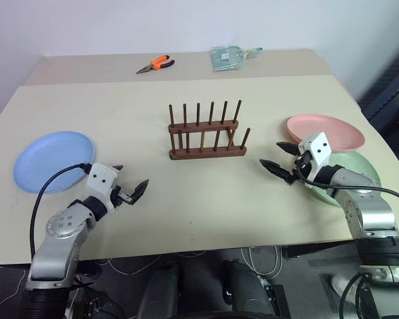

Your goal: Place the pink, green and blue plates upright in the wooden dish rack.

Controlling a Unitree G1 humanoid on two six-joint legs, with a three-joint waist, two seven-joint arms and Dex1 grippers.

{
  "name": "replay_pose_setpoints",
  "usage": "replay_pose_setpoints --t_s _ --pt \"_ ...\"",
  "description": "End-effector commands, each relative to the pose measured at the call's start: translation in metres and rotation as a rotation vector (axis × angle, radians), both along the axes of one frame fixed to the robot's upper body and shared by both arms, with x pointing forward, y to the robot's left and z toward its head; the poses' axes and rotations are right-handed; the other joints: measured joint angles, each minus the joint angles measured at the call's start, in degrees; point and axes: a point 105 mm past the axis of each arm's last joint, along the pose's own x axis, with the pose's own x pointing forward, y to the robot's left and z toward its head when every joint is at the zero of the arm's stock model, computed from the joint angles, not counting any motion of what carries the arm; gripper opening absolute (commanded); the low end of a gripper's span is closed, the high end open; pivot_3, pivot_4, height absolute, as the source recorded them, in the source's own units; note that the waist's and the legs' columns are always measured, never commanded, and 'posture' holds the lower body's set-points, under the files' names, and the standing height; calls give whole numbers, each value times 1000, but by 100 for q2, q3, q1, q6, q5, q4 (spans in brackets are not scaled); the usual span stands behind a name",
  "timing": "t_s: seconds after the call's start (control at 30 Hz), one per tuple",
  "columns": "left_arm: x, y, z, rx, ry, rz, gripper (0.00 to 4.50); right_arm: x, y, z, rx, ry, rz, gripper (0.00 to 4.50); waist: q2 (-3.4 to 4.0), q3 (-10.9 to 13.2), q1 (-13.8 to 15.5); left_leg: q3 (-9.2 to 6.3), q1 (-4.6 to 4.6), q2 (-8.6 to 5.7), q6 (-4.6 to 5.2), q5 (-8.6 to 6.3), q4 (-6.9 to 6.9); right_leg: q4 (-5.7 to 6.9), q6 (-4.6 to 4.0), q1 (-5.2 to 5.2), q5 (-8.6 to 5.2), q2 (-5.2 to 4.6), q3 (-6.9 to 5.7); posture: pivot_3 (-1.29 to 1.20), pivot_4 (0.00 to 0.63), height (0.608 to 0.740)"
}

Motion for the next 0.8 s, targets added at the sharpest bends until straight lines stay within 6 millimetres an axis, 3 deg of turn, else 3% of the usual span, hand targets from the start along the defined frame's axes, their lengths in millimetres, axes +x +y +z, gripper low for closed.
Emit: replay_pose_setpoints --t_s 0.03,0.23,0.3,0.5,0.67,0.8 --pt "2 -4 7 1 -31 -13 4500 3 6 15 -8 -72 -1 3862 0 0 0 0 0 0 0 0 0 0 0 0 0 0 0 0 150 738" --pt "3 -7 7 -1 -24 -24 4500 4 15 14 -10 -77 -2 3862 0 0 0 0 0 0 0 0 0 0 0 0 0 0 0 0 150 738" --pt "3 -7 4 12 -16 -35 4500 4 15 11 -4 -63 -5 4397 0 0 1 -1 0 0 0 0 0 1 0 0 0 1 0 0 150 738" --pt "7 -10 -4 -19 30 -116 4500 -4 29 10 39 -58 0 4466 0 0 3 -1 0 0 0 0 0 2 0 0 0 3 -2 0 150 738" --pt "39 -37 -8 23 86 -318 4500 -13 43 19 72 -72 37 4466 1 0 77 -1 -2 -3 1 1 10 5 1 1 0 17 -5 0 150 738" --pt "66 -55 -13 64 111 -416 4500 -15 45 11 57 -72 13 4466 0 -2 131 1 -5 -5 1 1 12 0 3 3 2 22 -5 0 150 738"
